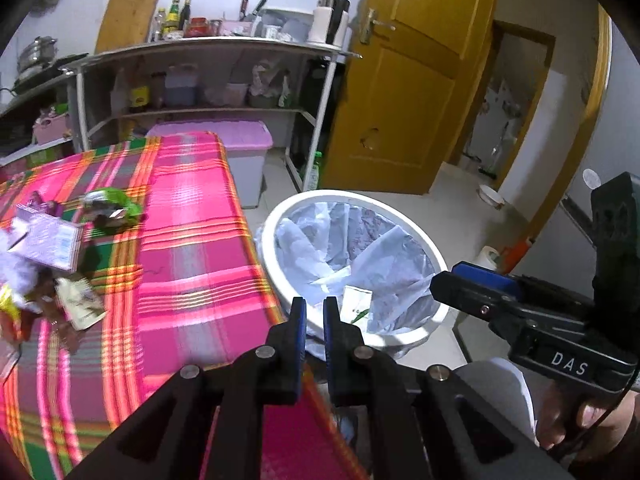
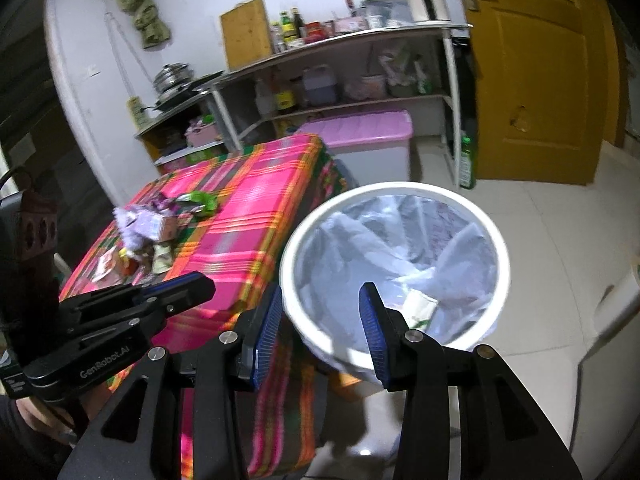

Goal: Collect trash
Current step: 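Move the right gripper back over the table toward the trash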

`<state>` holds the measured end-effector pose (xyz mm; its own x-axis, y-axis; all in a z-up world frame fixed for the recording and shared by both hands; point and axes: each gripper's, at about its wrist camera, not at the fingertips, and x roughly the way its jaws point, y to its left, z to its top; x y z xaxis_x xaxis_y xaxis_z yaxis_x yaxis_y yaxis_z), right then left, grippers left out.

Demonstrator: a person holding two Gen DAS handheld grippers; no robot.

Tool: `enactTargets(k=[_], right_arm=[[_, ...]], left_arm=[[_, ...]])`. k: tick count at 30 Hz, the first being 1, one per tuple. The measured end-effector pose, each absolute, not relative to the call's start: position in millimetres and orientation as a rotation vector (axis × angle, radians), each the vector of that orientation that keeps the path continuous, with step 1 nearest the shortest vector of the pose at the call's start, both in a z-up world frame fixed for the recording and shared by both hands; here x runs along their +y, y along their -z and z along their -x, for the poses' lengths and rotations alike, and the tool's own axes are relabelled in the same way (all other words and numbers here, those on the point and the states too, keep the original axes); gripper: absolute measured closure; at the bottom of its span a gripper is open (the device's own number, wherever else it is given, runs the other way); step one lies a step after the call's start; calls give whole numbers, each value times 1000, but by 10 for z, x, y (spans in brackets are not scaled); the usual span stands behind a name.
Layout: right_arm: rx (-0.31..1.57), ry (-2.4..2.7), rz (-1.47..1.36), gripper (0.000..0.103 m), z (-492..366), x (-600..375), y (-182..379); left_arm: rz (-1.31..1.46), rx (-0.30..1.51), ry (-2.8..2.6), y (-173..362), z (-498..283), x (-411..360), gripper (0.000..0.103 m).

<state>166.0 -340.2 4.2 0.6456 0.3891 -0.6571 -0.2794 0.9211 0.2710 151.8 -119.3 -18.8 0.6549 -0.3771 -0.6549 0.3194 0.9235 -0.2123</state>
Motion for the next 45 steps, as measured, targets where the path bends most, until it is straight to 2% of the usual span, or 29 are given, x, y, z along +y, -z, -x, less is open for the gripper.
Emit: enactTargets(k=[30, 33, 35, 41, 45], right_arm=[[802, -624, -2, 62, -1456, -2412, -130], [799, -644, 10, 62, -1467, -2315, -139], [802, -660, 22, 59, -1488, -2241, -136], [796, -697, 44, 49, -1547, -2051, -141], [793, -711, 61, 47, -1611, -1933, -135]], left_arm=[[147, 672, 147, 79, -835, -68, 95], [156, 668, 115, 88, -798, 48, 86], [165, 667, 90, 92, -793, 130, 77], [205, 661, 2, 116, -807, 448, 66], [241, 654, -61, 124, -837, 659, 59]])
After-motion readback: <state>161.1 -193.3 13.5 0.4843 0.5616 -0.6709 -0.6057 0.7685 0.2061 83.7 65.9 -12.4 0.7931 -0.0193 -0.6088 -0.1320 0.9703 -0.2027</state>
